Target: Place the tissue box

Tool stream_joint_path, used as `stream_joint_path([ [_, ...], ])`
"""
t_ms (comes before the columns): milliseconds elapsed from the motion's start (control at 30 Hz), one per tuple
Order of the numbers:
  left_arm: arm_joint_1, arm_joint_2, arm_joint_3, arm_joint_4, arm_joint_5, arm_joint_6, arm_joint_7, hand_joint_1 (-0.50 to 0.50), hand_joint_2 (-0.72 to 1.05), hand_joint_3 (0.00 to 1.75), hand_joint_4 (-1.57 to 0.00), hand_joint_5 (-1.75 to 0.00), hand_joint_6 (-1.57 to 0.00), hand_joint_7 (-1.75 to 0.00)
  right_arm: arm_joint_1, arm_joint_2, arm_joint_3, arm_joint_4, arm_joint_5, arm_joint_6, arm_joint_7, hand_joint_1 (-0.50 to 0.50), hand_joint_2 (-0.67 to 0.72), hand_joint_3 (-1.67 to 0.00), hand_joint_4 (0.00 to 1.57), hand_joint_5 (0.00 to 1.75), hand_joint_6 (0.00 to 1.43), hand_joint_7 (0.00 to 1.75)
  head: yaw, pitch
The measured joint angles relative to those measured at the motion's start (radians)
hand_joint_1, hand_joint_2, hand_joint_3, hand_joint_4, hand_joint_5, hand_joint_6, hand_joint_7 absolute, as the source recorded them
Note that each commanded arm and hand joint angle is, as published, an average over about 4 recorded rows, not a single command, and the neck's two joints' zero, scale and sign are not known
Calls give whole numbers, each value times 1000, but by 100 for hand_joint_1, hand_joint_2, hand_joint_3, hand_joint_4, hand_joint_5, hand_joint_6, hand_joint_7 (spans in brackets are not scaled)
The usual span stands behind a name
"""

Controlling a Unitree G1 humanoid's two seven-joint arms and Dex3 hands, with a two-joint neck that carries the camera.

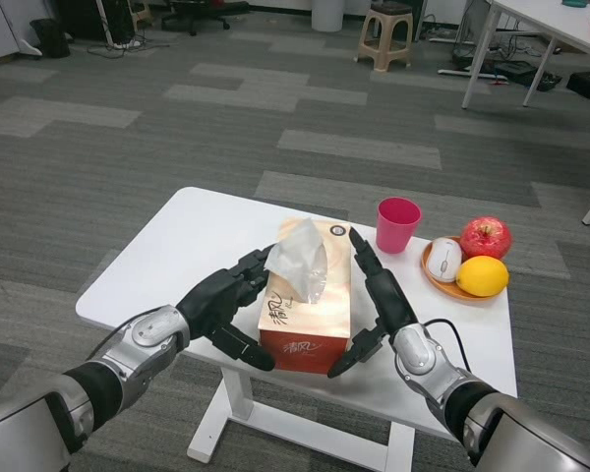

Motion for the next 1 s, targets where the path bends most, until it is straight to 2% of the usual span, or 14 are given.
stream_joint_path([
  [133,-13,-2,-15,17,-1,3,0,50,41,0,0,0,0,0,-2,2,15,26,0,0,-8,-38,-35,-28,3,0,0,0,0,-3],
  [333,-22,-11,-31,53,-4,12,1,50,43,0,0,0,0,0,-8,13,48,69,0,0,-20,-38,-35,-32,3,0,0,0,2,-8],
  [433,-25,-17,-44,67,-15,12,3,50,41,0,0,0,0,0,-11,20,60,85,1,0,-26,-38,-35,-28,3,0,0,0,3,-11],
  [567,-29,-25,-50,81,-21,12,6,50,34,0,0,0,0,0,-12,21,78,93,1,0,-31,-38,-35,-32,3,0,0,0,5,-14],
  [667,-31,-29,-50,89,-29,12,8,50,41,0,0,0,0,0,-12,22,82,95,1,0,-31,-38,-34,-32,3,0,0,0,5,-18],
  [867,-31,-31,-48,95,-46,12,6,50,43,0,0,0,0,0,-11,22,71,93,0,0,-30,-38,-32,-26,3,0,0,0,9,-15],
  [1000,-31,-31,-35,99,-60,13,2,50,41,0,0,0,0,0,1,20,14,79,-1,0,-29,-38,-35,-28,1,0,0,0,13,-14],
])
